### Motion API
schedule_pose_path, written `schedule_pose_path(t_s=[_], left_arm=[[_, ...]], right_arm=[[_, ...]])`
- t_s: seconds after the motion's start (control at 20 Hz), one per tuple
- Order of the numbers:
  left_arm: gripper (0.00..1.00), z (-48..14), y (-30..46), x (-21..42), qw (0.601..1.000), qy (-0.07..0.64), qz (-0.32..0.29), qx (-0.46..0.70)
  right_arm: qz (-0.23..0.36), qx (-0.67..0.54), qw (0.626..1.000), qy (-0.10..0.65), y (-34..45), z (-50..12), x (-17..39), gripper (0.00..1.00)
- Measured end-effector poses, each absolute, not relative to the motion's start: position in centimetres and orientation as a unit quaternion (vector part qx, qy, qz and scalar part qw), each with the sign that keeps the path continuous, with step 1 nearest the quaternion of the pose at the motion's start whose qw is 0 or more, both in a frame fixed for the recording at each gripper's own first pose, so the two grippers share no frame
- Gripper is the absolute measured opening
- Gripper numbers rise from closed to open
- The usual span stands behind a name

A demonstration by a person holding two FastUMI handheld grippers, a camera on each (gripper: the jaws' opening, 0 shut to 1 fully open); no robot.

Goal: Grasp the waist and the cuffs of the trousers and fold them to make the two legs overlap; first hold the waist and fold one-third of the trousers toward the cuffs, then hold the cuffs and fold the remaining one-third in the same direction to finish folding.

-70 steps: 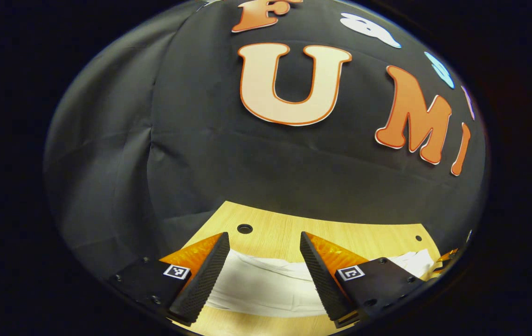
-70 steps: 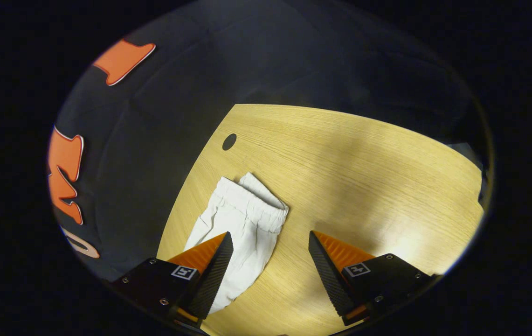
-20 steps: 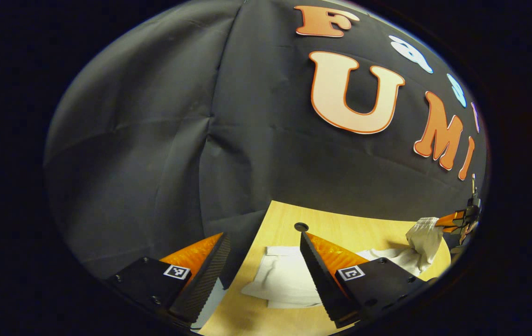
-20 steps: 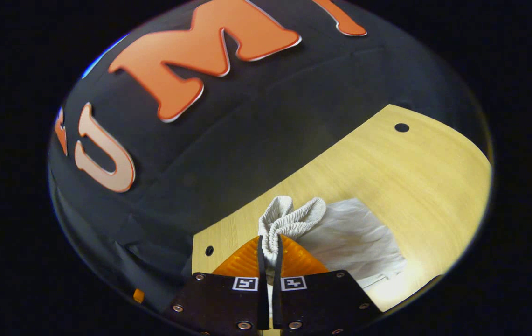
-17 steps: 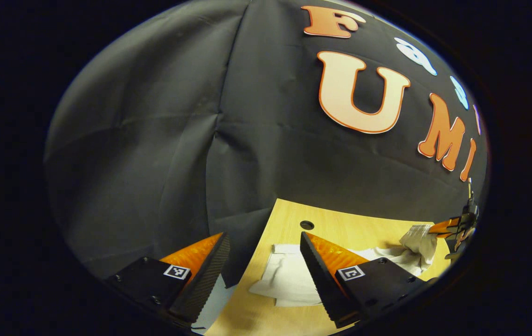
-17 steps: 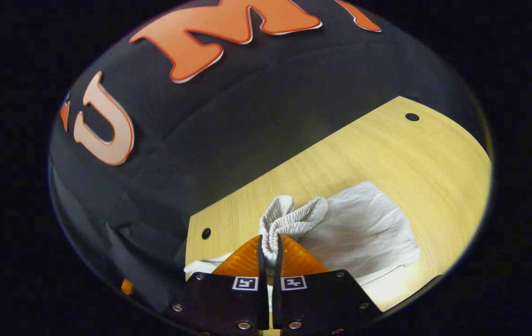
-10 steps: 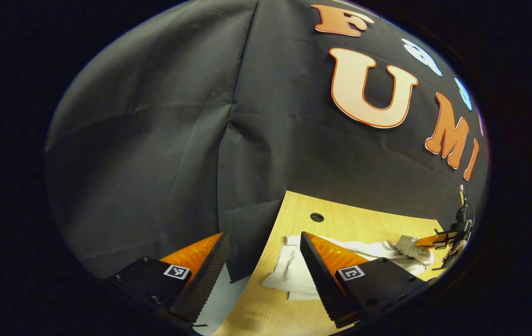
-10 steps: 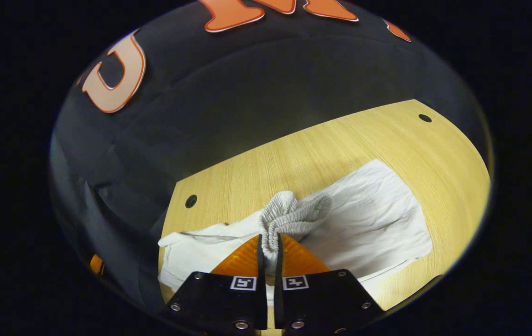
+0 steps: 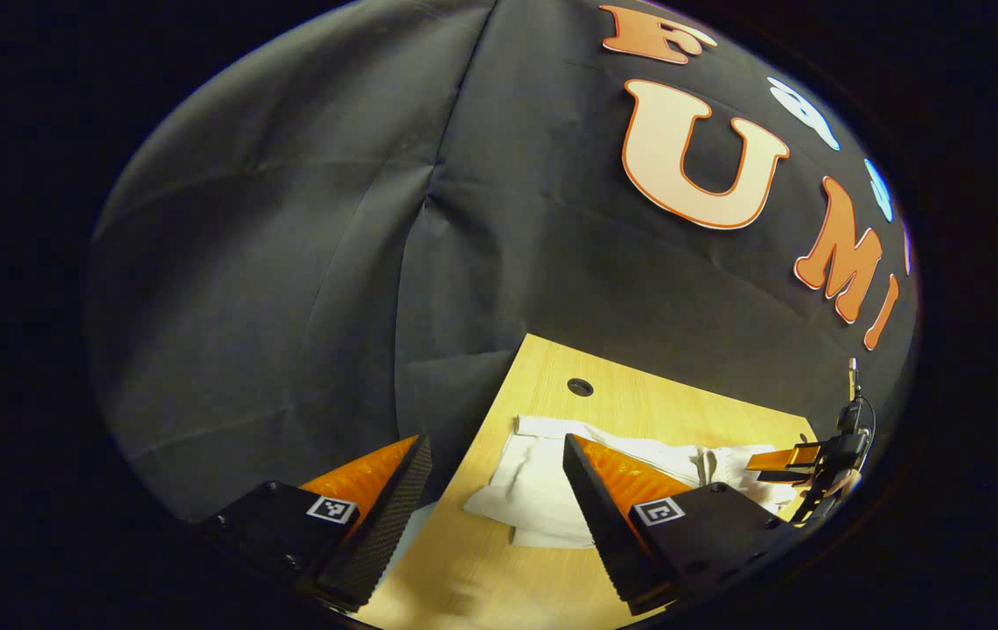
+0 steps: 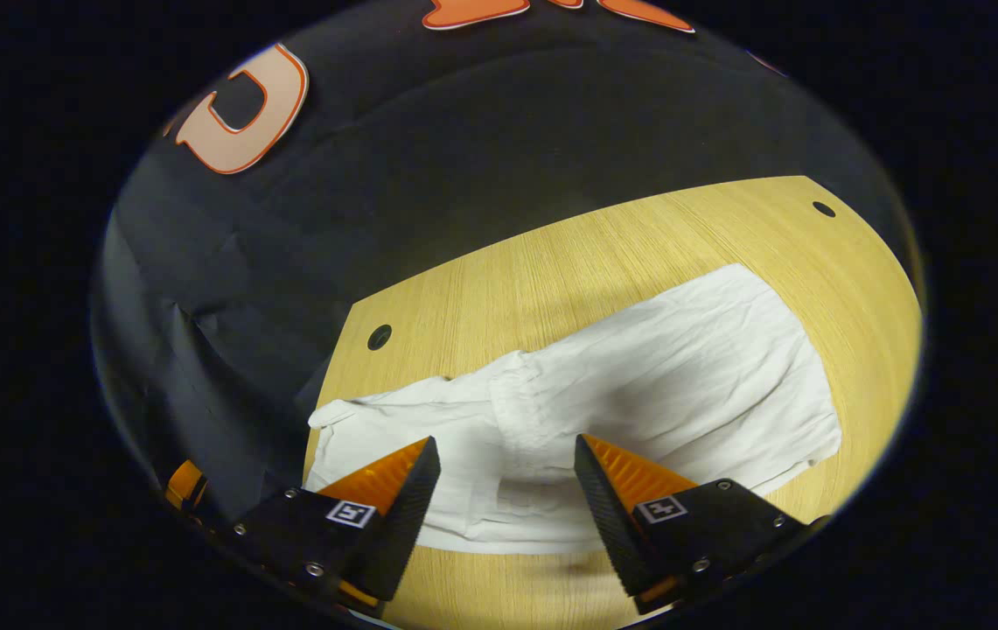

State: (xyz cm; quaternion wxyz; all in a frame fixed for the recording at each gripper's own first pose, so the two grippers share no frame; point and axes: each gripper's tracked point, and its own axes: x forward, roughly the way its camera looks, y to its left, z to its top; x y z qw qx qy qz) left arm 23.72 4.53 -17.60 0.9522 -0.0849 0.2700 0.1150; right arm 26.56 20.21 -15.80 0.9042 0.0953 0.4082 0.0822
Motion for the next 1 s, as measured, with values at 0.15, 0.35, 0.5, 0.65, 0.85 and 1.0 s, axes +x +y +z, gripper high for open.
schedule_pose_path(t_s=[0.15,0.35,0.5,0.65,0.85,1.0], left_arm=[[0.96,-19.1,2.8,23.0,0.936,0.295,0.117,-0.151],[0.99,-22.0,0.1,22.1,0.895,0.324,0.120,-0.280],[0.99,-24.6,-1.0,21.1,0.866,0.342,0.137,-0.337],[1.00,-26.5,-2.0,21.0,0.833,0.351,0.152,-0.399],[0.99,-29.6,-2.9,20.6,0.789,0.358,0.177,-0.467],[1.00,-31.6,-3.0,20.8,0.761,0.358,0.202,-0.502]], right_arm=[[0.087,0.108,0.900,0.414,19.8,-16.0,26.2,0.99],[0.092,0.124,0.895,0.419,18.4,-15.5,26.2,0.99],[0.096,0.123,0.891,0.426,17.0,-15.4,25.8,0.99],[0.091,0.137,0.885,0.435,15.5,-15.6,25.6,0.99],[0.088,0.156,0.879,0.442,13.6,-15.5,25.4,0.99],[0.083,0.158,0.877,0.447,12.2,-15.7,25.4,0.98]])
